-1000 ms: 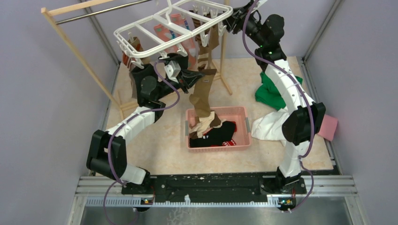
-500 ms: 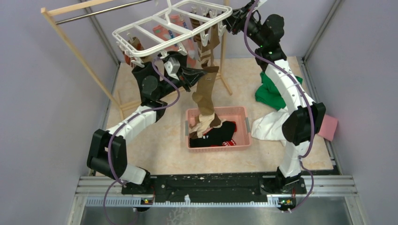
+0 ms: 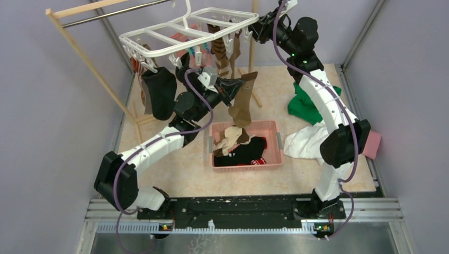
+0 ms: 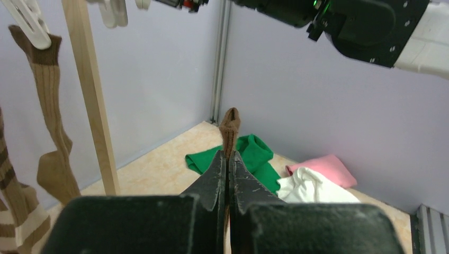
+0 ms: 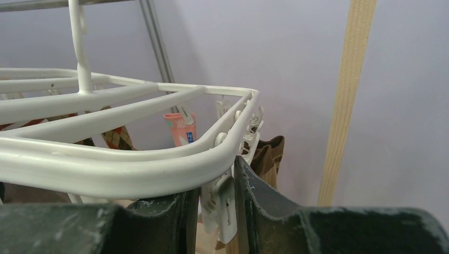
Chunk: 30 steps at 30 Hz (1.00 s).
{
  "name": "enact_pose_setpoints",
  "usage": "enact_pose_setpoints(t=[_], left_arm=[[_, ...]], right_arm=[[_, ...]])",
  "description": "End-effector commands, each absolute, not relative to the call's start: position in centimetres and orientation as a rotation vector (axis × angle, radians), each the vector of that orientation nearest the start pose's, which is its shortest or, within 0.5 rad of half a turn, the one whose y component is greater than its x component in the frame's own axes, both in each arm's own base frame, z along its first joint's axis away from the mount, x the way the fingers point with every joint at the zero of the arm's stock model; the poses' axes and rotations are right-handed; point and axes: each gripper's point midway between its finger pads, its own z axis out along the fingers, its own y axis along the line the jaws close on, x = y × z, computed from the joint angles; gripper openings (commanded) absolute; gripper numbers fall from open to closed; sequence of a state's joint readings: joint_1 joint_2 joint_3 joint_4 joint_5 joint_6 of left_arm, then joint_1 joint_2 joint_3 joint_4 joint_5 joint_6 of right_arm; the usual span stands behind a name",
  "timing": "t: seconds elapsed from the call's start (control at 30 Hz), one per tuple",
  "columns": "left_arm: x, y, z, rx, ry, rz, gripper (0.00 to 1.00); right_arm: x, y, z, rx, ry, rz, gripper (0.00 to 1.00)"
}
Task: Clip the socks to the hanger
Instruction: Clamp the sock onto the hanger.
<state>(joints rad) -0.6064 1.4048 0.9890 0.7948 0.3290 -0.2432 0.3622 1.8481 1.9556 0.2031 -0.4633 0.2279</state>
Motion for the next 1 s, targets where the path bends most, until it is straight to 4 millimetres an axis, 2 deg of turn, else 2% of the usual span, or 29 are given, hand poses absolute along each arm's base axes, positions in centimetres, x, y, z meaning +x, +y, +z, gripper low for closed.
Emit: enact_pose_setpoints(t=[0.0, 0.13, 0.27, 0.43, 0.6, 0.97], left_arm=[[33.1, -30.0, 41.9, 0.358, 1.073, -0.858, 0.0], [32.8, -31.5, 41.8, 0.317, 1.084, -0.852, 0.0], [35.0, -31.7, 40.8, 0.253, 1.124, -0.757, 0.0], [37.4, -30.9, 41.4, 0.208, 1.128, -0.616, 0.0], [38.8, -30.8, 41.6, 0.207, 1.123, -0.503, 0.0], [38.6, -30.5, 43.3, 0.202, 1.012, -0.239, 0.0]], right_arm=[[45.9, 27.9, 51.7, -0.499, 1.192, 0.811, 0.13], [45.4, 28.2, 51.6, -0.495, 1.197, 0.82, 0.13], [45.1, 28.3, 51.3, -0.486, 1.205, 0.823, 0.13], [44.8, 28.1, 51.3, -0.478, 1.209, 0.817, 0.13], [44.7, 28.1, 51.0, -0.475, 1.215, 0.813, 0.13], [44.8, 28.4, 50.9, -0.47, 1.225, 0.818, 0.13]])
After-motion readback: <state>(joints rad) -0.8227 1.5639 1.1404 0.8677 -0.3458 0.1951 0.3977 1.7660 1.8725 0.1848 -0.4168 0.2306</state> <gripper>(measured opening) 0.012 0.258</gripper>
